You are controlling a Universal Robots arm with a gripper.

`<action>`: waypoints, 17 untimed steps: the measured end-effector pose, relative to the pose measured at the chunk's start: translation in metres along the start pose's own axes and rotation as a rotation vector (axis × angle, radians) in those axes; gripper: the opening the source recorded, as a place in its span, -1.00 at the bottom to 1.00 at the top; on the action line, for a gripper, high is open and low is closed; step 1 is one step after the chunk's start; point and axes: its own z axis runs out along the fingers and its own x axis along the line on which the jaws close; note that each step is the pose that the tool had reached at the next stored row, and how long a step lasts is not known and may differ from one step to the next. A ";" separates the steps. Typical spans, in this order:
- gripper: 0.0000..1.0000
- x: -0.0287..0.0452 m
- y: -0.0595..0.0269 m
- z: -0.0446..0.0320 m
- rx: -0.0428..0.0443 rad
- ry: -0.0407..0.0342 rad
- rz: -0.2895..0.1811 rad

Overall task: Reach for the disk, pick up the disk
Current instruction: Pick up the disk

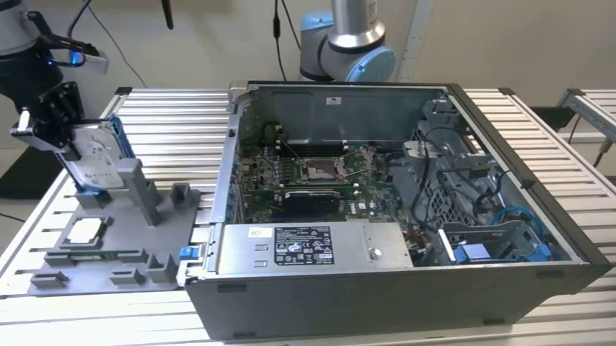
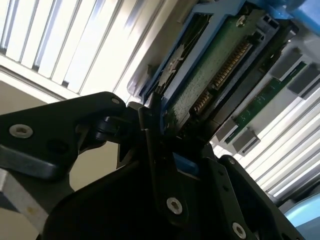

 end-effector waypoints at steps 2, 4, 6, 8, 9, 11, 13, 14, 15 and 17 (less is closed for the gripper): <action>-1.00 -0.0001 0.0004 -0.0047 -0.0001 0.0000 -0.004; -1.00 -0.0002 0.0014 -0.0098 -0.0001 0.0000 -0.007; -1.00 -0.0002 0.0020 -0.0153 0.0001 -0.0001 -0.008; -1.00 -0.0003 0.0023 -0.0209 0.0000 0.0000 -0.009; -1.00 -0.0004 0.0024 -0.0236 0.0001 0.0000 -0.008; -1.00 -0.0005 0.0025 -0.0298 0.0001 -0.0001 -0.008; -1.00 -0.0006 0.0025 -0.0367 0.0002 -0.0001 -0.008; -1.00 -0.0006 0.0025 -0.0405 0.0003 -0.0001 -0.008; -1.00 -0.0007 0.0026 -0.0449 0.0000 0.0000 -0.008; -1.00 -0.0008 0.0025 -0.0537 0.0002 -0.0001 -0.008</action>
